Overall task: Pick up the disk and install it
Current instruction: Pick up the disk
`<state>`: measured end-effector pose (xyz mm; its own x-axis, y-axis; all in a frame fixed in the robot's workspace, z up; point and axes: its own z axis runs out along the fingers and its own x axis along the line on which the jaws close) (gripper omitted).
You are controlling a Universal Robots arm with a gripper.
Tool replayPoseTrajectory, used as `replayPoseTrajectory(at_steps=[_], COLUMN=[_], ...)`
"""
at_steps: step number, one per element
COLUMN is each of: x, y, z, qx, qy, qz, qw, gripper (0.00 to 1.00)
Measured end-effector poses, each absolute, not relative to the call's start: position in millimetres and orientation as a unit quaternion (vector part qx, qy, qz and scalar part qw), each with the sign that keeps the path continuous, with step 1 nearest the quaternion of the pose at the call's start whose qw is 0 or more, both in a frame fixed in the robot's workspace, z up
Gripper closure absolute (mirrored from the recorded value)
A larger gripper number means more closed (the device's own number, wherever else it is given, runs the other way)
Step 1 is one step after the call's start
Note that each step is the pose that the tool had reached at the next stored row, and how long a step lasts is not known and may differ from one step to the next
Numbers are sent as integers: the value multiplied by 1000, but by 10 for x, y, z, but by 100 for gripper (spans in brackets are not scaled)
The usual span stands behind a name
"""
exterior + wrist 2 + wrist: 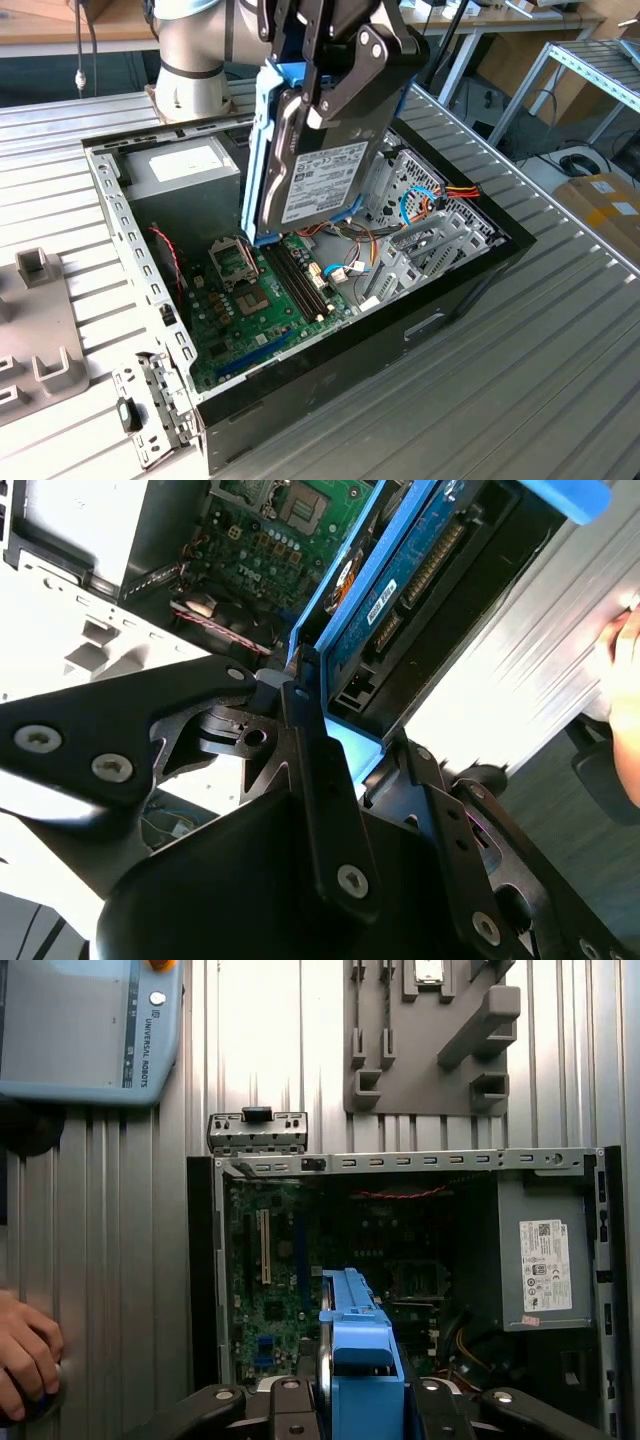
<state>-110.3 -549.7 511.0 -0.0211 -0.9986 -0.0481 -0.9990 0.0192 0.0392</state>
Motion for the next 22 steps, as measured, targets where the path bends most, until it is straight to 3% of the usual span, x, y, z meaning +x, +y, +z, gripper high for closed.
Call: replayPoseTrajectory(at_steps=[22], x=[-1053], y=[-5580], z=[5095], qx=[-700], qy=[714], qz=[31], qw=[3], gripper=[63])
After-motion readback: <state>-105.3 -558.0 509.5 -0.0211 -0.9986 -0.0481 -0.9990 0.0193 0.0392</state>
